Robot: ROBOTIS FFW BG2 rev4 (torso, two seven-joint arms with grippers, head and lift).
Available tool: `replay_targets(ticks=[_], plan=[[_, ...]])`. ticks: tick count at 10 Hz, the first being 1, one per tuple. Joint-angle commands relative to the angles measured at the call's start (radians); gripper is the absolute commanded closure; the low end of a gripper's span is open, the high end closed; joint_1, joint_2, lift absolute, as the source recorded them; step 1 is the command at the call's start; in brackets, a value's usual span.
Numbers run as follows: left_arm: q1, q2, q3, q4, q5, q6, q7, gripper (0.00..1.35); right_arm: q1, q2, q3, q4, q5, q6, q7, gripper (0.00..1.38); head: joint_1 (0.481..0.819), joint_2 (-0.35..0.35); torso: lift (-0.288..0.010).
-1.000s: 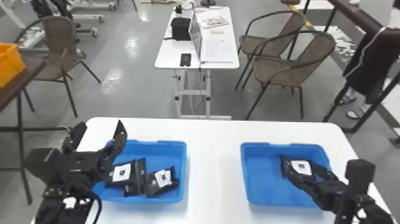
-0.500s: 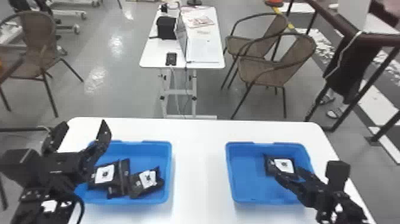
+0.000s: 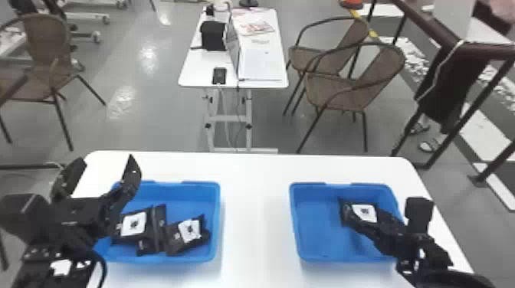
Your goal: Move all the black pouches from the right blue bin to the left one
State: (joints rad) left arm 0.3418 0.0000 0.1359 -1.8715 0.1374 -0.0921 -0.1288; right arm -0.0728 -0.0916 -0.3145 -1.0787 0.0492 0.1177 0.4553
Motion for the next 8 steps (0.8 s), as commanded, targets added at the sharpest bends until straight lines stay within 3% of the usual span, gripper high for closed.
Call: replay_targets(ticks=[1,5,8], plan=[[0.000,-0.003,0.001,0.000,0.001,0.000,0.000,0.19,-0.038,-0.013,0.000,0.063,0.018,-0.006,-0.006,0.33,0.695,-0.066,0.010],[0.006,-0.003,0.004,0.000,0.010,-0.005,0.000,0.19,-0.120,-0.054,0.003,0.204,0.003,-0.007,-0.046,0.33,0.695,-0.090,0.010],[0.014,-0.003,0.011,0.000,0.013,-0.006,0.000,0.19,-0.163,-0.057,0.032,0.278,0.000,0.022,-0.043,0.34,0.695,-0.089,0.010]])
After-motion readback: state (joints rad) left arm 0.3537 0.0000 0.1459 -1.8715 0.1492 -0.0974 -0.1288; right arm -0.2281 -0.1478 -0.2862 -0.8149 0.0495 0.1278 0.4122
